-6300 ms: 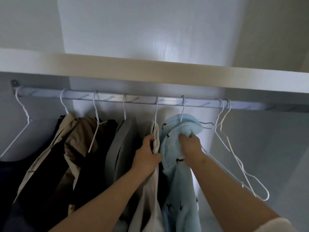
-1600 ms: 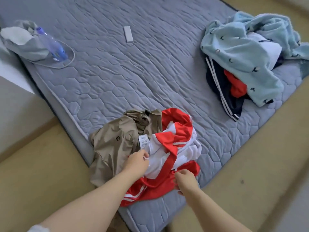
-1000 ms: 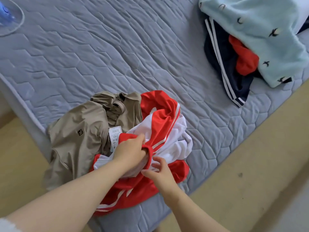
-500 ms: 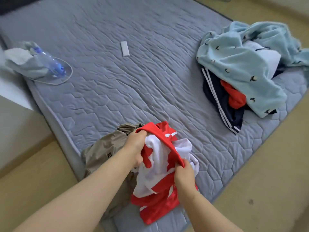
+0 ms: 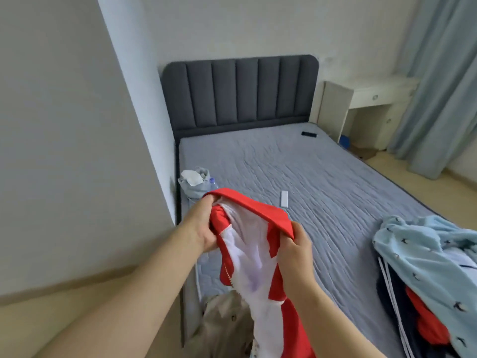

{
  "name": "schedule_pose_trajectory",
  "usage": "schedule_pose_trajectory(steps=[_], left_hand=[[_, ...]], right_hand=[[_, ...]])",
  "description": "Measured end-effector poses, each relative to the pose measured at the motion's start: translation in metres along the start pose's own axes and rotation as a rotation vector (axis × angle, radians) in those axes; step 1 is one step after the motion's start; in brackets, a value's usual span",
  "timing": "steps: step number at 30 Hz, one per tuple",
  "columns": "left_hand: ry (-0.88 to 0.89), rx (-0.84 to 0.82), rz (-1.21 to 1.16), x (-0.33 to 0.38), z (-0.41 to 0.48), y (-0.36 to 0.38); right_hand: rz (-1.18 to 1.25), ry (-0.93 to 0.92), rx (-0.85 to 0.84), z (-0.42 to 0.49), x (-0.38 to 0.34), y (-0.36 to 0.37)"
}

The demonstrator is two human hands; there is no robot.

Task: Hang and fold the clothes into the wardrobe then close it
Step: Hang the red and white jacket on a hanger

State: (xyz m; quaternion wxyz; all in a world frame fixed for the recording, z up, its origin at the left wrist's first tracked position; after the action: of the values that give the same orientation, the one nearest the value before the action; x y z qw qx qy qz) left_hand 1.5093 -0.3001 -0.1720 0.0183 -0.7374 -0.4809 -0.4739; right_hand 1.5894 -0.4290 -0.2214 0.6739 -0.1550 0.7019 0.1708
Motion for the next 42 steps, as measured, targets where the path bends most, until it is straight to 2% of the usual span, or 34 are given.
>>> schedule_pose_trajectory(steps=[4, 7, 8, 10, 12, 14, 16, 19, 20, 21, 22, 23, 25, 27, 29, 31, 33, 36, 38, 39, 41, 42], left_hand=[[0.267, -0.024, -0.075, 0.082, -0.077, -0.032], [0.686, -0.057, -0.035, 0.138, -0.140, -0.071], [0.817, 0.006, 0.005, 0.150, -0.158, -0.090], [0.946, 0.307, 0.182, 0.154, -0.182, -0.135], [0.876, 0.580, 0.343, 0.145, -0.190, -0.188], [0.799, 0.713, 0.509, 0.137, -0.197, -0.235], [0.821, 0.830, 0.606, 0.139, -0.210, -0.274], [0.981, 0.969, 0.463, 0.148, -0.240, -0.318], [1.033, 1.051, 0.482, 0.150, -0.252, -0.334], [1.059, 1.127, 0.604, 0.150, -0.265, -0.351], [0.996, 1.184, 0.830, 0.150, -0.277, -0.373], [0.843, 1.238, 1.092, 0.148, -0.290, -0.400], [0.577, 1.364, 1.407, 0.142, -0.326, -0.455], [0.466, 1.492, 1.302, 0.135, -0.372, -0.508], [0.409, 1.565, 0.907, 0.125, -0.419, -0.554], [0.381, 1.447, 0.368, 0.108, -0.457, -0.587], [0.454, 1.294, -0.079, 0.092, -0.487, -0.612], [0.636, 1.248, -0.426, 0.079, -0.527, -0.640], [0.713, 1.358, -0.474, 0.076, -0.553, -0.663], [0.752, 1.490, -0.398, 0.075, -0.569, -0.676], [0.765, 1.821, 0.027, 0.074, -0.603, -0.697], [0.737, 1.929, 0.284, 0.076, -0.618, -0.704]], right_hand=[[0.057, -0.241, -0.116, -0.011, -0.096, 0.068], [0.151, -0.491, -0.132, -0.035, -0.164, 0.115], [0.166, -0.558, -0.139, -0.044, -0.177, 0.130], [0.086, -0.580, -0.179, -0.061, -0.182, 0.164], [-0.193, -0.495, -0.247, -0.073, -0.163, 0.200], [-0.379, -0.390, -0.323, -0.088, -0.137, 0.229], [-0.386, -0.343, -0.351, -0.110, -0.119, 0.251], [-0.283, -0.374, -0.370, -0.148, -0.119, 0.291], [-0.221, -0.387, -0.371, -0.162, -0.127, 0.307], [-0.162, -0.389, -0.369, -0.175, -0.136, 0.324], [-0.114, -0.379, -0.376, -0.189, -0.143, 0.343], [-0.078, -0.360, -0.403, -0.204, -0.146, 0.364], [-0.052, -0.315, -0.503, -0.237, -0.145, 0.410], [-0.056, -0.267, -0.616, -0.277, -0.133, 0.458], [-0.052, -0.207, -0.703, -0.320, -0.120, 0.501], [-0.021, -0.153, -0.774, -0.362, -0.110, 0.541], [0.002, -0.110, -0.838, -0.402, -0.104, 0.577], [0.015, -0.072, -0.974, -0.457, -0.095, 0.624], [0.042, -0.040, -1.077, -0.489, -0.090, 0.654], [0.064, -0.023, -1.131, -0.505, -0.087, 0.668], [0.110, 0.003, -1.234, -0.533, -0.083, 0.698], [0.124, 0.016, -1.282, -0.545, -0.080, 0.714]])
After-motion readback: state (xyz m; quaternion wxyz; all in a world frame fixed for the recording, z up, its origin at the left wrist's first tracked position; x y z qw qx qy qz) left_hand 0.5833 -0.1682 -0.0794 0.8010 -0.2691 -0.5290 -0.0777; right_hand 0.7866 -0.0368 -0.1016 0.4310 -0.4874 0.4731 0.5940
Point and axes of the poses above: each hand's wrist, its own z-axis towards the middle knuckle, its own y-axis out of the palm, x = y × z, the point moved 3 cm from there along z, towards the middle knuckle, and after that the axes turned 5 degrees about z, right-handed, at the moved point
